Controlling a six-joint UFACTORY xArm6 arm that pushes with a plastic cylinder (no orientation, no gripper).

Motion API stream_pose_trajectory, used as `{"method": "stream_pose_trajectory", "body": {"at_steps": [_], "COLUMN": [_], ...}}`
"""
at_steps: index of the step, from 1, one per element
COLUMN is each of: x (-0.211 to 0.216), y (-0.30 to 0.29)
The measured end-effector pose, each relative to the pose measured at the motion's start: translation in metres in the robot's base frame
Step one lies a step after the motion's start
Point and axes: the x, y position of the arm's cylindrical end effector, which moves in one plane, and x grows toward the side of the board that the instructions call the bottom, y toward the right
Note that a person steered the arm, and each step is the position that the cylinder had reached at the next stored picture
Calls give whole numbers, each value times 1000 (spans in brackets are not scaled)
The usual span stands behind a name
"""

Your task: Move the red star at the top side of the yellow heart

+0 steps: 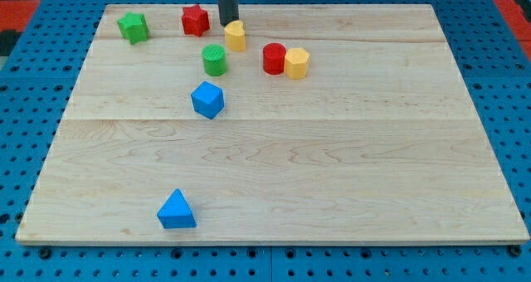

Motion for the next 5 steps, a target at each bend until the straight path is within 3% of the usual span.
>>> {"method": "stream_pose_trajectory", "body": {"at_steps": [1,3,5], "x": [56,-6,-54], "y": [3,-96,-78]}}
